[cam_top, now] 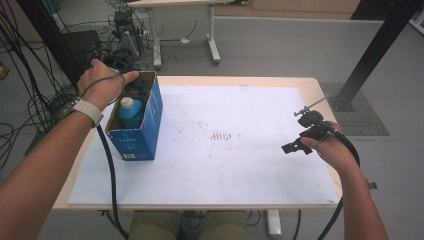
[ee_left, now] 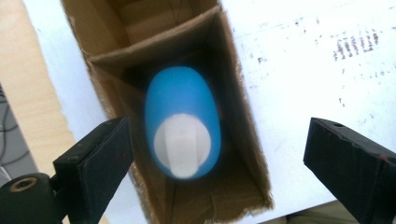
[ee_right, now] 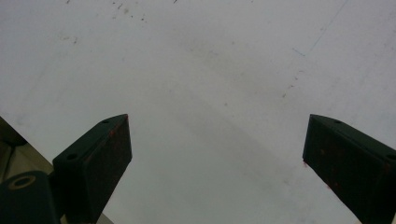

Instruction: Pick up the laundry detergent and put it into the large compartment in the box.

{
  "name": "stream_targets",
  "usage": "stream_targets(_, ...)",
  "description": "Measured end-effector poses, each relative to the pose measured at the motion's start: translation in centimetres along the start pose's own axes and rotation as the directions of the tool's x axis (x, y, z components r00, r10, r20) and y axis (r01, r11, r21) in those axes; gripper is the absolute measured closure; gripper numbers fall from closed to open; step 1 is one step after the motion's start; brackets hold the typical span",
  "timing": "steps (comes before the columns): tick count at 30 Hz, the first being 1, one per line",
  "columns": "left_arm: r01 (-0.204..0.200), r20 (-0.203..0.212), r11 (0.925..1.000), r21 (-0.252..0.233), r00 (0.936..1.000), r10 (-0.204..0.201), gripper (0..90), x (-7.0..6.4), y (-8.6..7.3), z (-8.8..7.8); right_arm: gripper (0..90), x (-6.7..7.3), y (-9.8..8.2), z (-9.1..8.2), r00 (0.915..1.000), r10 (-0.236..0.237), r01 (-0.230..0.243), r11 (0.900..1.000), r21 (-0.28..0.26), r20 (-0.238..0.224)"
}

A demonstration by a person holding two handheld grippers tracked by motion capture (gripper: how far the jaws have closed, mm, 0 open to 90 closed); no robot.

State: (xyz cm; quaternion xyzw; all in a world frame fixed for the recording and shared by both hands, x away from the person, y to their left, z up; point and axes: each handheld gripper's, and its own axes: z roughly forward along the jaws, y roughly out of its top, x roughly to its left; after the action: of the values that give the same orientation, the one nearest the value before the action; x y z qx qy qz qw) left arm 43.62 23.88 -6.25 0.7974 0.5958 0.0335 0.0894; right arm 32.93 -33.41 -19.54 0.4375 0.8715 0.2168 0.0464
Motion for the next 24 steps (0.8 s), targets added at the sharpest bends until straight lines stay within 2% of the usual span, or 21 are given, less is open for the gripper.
stream_targets(9,-0.083,0.011,0.9958,-0.039,0.9964,0.084,7.1,-1.3,0.0,-3.6,8.0,0.0,-0.2,-0.1,0.9999,0.012,-0.012,1.000,0.002,0.001)
stream_targets(14,-0.137,0.027,0.9882,-0.069,0.9899,0.139,7.3,-2.0,-0.1,-5.2,8.0,0.1,-0.1,-0.3,0.9999,0.011,-0.011,1.000,0.000,0.003)
stream_targets(16,-0.171,0.050,0.9826,-0.073,0.9834,0.175,7.3,-2.2,0.0,-5.9,8.0,0.0,-0.1,-0.3,0.9999,0.013,-0.013,1.000,0.000,0.005)
stream_targets(20,-0.215,0.068,0.9741,-0.069,0.9731,0.220,7.3,-2.8,0.4,-6.4,8.0,0.0,-0.2,-0.4,0.9998,0.018,-0.018,1.000,-0.003,0.007)
stream_targets(24,-0.270,0.087,0.9611,-0.059,0.9577,0.274,7.3,-3.5,1.0,-6.6,8.0,0.0,-0.4,-0.6,0.9997,0.023,-0.023,1.000,-0.004,0.009)
